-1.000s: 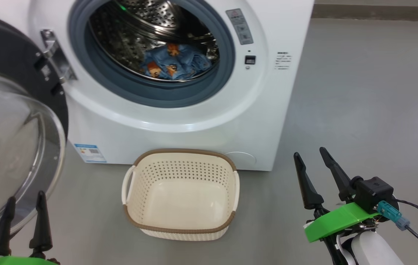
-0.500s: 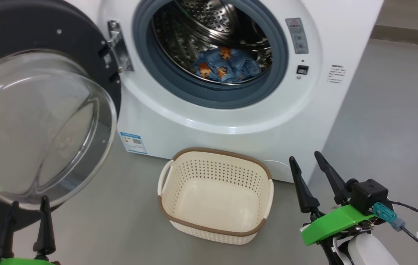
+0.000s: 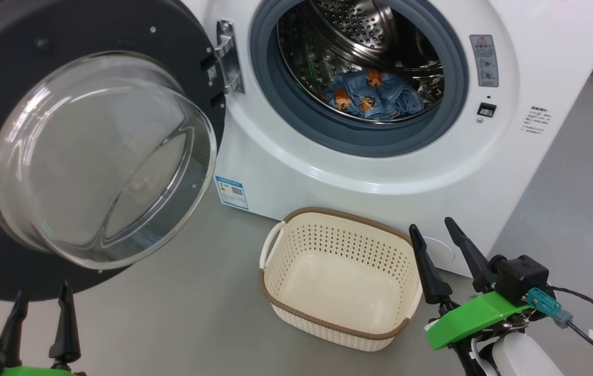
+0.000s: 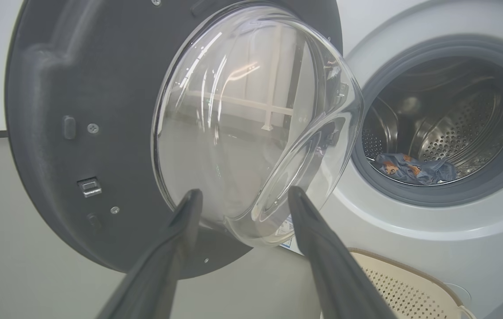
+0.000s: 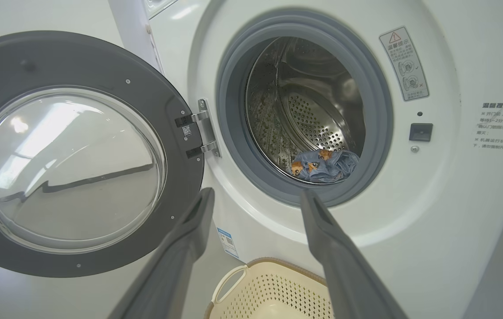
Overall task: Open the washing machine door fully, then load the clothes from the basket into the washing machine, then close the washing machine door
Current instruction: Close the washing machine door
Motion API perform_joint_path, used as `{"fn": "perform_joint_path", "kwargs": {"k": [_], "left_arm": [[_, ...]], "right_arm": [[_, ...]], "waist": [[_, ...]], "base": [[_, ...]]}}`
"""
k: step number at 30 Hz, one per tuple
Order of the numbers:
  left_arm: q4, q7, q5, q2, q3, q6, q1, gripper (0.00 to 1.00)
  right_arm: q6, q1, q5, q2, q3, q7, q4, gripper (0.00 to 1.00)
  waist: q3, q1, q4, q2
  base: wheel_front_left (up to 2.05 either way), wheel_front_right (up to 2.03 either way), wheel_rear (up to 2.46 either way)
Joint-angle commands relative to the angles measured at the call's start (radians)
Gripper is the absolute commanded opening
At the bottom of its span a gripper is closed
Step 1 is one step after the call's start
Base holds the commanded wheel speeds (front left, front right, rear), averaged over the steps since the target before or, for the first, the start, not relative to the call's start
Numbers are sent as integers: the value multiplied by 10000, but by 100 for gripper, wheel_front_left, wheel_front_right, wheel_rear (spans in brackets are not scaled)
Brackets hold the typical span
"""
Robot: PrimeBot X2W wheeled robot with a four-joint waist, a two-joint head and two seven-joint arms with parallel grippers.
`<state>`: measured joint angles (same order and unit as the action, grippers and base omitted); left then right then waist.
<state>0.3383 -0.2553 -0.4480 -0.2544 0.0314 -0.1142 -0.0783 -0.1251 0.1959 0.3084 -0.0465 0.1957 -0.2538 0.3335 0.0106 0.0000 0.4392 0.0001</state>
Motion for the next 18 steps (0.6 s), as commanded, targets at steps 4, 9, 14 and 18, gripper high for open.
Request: {"fn": "perform_joint_path", "kwargs": {"k": [4, 9, 14, 18], "left_arm": [[-118, -65, -77, -293, 355, -39, -539, 100], [-136, -65, -87, -297, 412, -68, -556, 100], [-171, -65, -103, -309, 513, -87, -573, 100], [-225, -65, -96, -335, 648, -92, -545, 100]], "right_arm": [[-56, 444, 54, -37, 331, -80, -151, 100], [-56, 496, 102, -37, 411, -80, -118, 100], [-56, 562, 136, -37, 488, -80, -98, 100], [-56, 551, 133, -37, 457, -80, -93, 100]], "waist": [[73, 0, 312, -1], [89, 0, 401, -1], [113, 0, 330, -1], [107, 0, 231, -1]], "base": [[0, 0, 0], [0, 0, 0], [0, 0, 0], [0, 0, 0]]}}
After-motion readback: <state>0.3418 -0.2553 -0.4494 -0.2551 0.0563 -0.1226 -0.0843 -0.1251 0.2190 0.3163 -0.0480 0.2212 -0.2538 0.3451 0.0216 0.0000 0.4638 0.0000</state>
